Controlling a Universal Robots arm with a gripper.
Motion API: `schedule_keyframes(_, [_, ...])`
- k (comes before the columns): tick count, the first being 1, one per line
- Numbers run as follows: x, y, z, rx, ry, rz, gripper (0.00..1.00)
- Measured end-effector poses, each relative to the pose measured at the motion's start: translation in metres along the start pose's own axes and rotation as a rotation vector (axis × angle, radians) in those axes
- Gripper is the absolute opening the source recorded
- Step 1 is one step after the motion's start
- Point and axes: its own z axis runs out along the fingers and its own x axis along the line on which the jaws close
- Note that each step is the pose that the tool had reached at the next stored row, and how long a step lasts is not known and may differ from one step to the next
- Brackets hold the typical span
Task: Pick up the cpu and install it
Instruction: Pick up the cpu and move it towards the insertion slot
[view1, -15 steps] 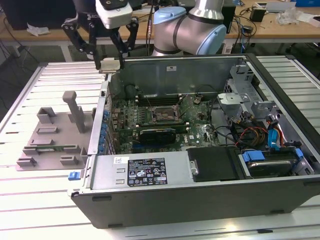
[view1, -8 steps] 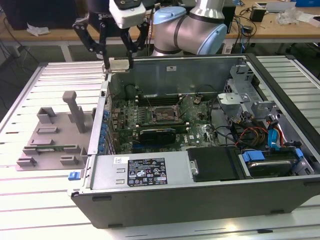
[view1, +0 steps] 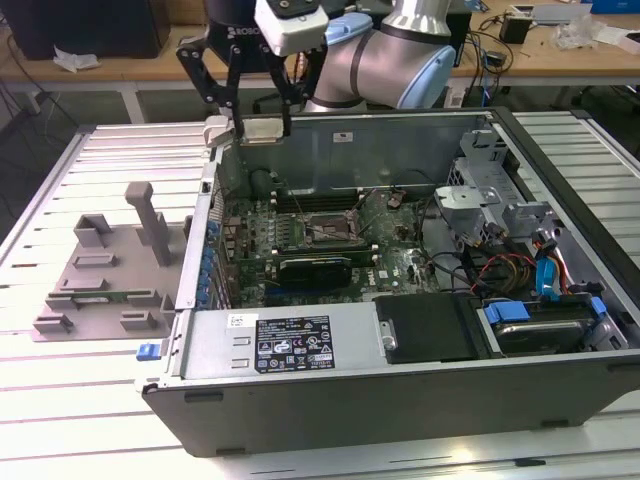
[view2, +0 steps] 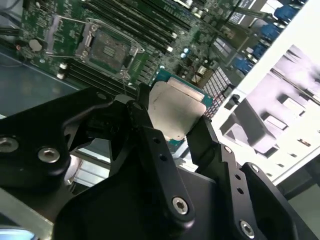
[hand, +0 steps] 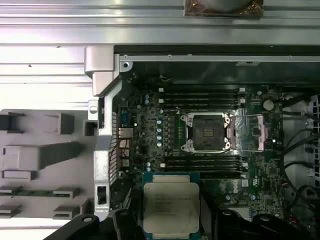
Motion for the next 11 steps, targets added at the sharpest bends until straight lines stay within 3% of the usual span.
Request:
schedule_keyframes(6, [-0.0296, 0.0001, 0.0003, 0.0000, 0.0000, 0.000, 0.55])
schedule_keyframes(11, [-0.0323, 0.0001, 0.0007, -0.0003, -0.0002, 0.000, 0.55])
